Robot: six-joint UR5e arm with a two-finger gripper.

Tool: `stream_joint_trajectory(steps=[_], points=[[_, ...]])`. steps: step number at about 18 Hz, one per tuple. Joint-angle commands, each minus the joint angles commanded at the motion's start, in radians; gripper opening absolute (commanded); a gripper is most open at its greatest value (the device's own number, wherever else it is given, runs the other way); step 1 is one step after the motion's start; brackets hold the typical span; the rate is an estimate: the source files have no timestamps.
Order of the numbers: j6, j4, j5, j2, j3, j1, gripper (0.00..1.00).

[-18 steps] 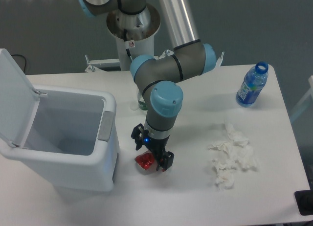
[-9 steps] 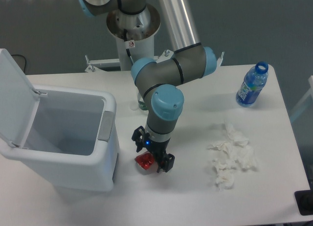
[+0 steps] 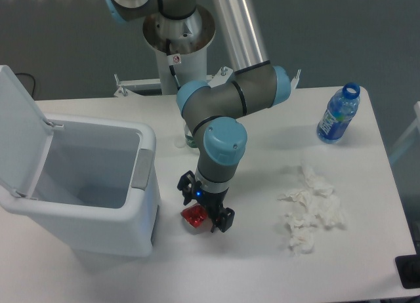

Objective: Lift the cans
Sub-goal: 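Rotate the gripper and align its fingers around the red cans, then lower the gripper onto the red cans and close the fingers on them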

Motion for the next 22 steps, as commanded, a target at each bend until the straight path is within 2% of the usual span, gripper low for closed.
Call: stream_joint_trajectory(steps=[9, 22], points=[[0.006, 0.0, 0.0, -0.018, 0.015, -0.014, 1.0], [0.021, 0.002, 0.003, -0.028, 0.006, -0.018, 0.97]])
